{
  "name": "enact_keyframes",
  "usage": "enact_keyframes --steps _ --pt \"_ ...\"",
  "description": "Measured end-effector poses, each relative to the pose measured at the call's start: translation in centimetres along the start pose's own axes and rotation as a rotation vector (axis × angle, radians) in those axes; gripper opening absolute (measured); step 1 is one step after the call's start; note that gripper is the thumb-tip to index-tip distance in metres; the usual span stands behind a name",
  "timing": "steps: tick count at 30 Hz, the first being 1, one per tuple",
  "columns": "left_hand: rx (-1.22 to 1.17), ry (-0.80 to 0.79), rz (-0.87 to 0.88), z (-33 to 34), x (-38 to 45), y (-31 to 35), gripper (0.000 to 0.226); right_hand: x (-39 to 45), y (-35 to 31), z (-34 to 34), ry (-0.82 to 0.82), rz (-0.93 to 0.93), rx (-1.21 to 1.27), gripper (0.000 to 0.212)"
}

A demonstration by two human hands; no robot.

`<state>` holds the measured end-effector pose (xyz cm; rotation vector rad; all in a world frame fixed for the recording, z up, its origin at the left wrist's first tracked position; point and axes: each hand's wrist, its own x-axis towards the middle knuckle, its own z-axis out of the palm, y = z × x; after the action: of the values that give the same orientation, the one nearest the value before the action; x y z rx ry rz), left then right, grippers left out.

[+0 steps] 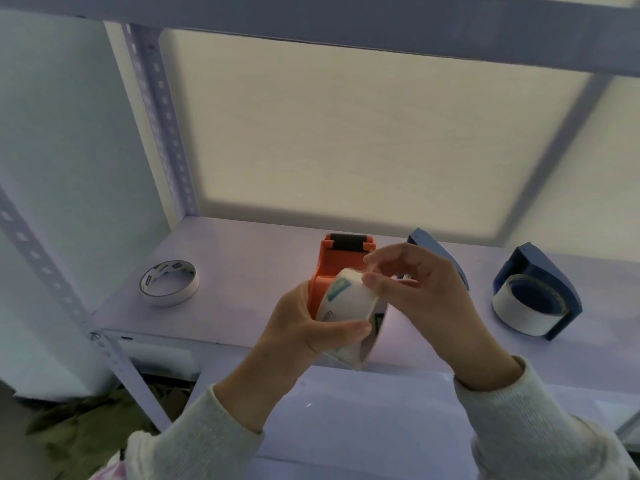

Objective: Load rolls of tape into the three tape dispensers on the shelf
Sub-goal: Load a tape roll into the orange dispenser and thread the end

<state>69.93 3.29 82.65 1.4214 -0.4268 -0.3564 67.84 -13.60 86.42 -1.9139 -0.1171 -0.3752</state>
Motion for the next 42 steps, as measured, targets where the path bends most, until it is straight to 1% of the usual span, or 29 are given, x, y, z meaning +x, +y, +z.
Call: enact_keyframes --steps 4,8,11,14,15,17,18,20,21,23,24,26,29,32,35,38,40,42 --pt "0.130 0.163 0.037 0.9 -0.1 -0.1 0.044 -0.2 0.0 0.5 0.061 0.035 0.031 0.015" --pt "0.215 0.222 0.065 1.8 -0.4 -0.1 0.044 -0.3 0.5 1.1 0.137 0.096 0.095 0.015" --pt "0.277 0.267 0.050 2.3 -0.6 -0.4 0.042 -0.6 0.7 1.5 0.168 0.096 0.101 0.018" --pt "0.298 0.272 0.042 2.3 -0.5 -0.7 0.041 -0.7 0.7 1.7 0.201 0.094 0.094 0.019" --pt "0.308 0.265 0.048 2.2 -0.5 -0.8 0.041 -0.7 0.6 1.7 0.194 0.090 0.094 0.027" --pt "0.319 0.232 0.056 2.1 -0.5 -1.0 0.041 -0.6 0.5 1.6 0.165 0.080 0.111 0.052" --pt "0.303 0.204 0.056 2.1 -0.5 -1.1 0.041 -0.6 0.4 1.6 0.163 0.070 0.110 0.059" --pt "0.201 0.129 0.036 2.1 -0.4 -1.1 0.038 -0.6 0.3 1.9 0.177 0.039 0.090 0.062" --pt "0.130 0.101 0.018 2.1 -0.3 -1.0 0.035 -0.7 0.2 2.1 0.179 0.029 0.077 0.060" --pt "0.035 0.108 -0.021 2.0 0.0 -0.9 0.023 -0.7 0.1 2.5 0.160 0.034 0.055 0.054" --pt "0.017 0.126 -0.030 1.9 0.0 -0.9 0.016 -0.7 0.1 2.6 0.147 0.043 0.046 0.050" --pt "0.009 0.127 -0.037 1.7 0.1 -1.0 0.012 -0.4 -0.1 2.5 0.130 0.045 0.009 0.042" --pt "0.050 0.102 -0.030 1.6 0.1 -1.2 0.016 -0.1 0.0 2.4 0.139 0.048 -0.096 0.028" --pt "0.102 0.065 -0.011 1.7 -0.5 -2.2 0.027 0.1 0.1 2.4 0.238 0.015 -0.212 0.028" --pt "0.100 0.033 -0.001 2.3 -1.5 -3.1 0.027 1.0 0.1 1.5 0.359 0.012 -0.227 0.025" --pt "0.103 -0.009 0.022 2.5 -1.8 -3.2 0.032 1.9 0.6 0.2 0.464 0.007 -0.241 0.021" --pt "0.078 -0.034 0.017 2.4 -1.8 -3.1 0.035 2.3 0.8 -0.2 0.486 0.014 -0.250 0.020" --pt "0.021 -0.047 0.001 2.1 -1.8 -3.1 0.041 2.6 0.9 -0.3 0.471 0.030 -0.250 0.019"
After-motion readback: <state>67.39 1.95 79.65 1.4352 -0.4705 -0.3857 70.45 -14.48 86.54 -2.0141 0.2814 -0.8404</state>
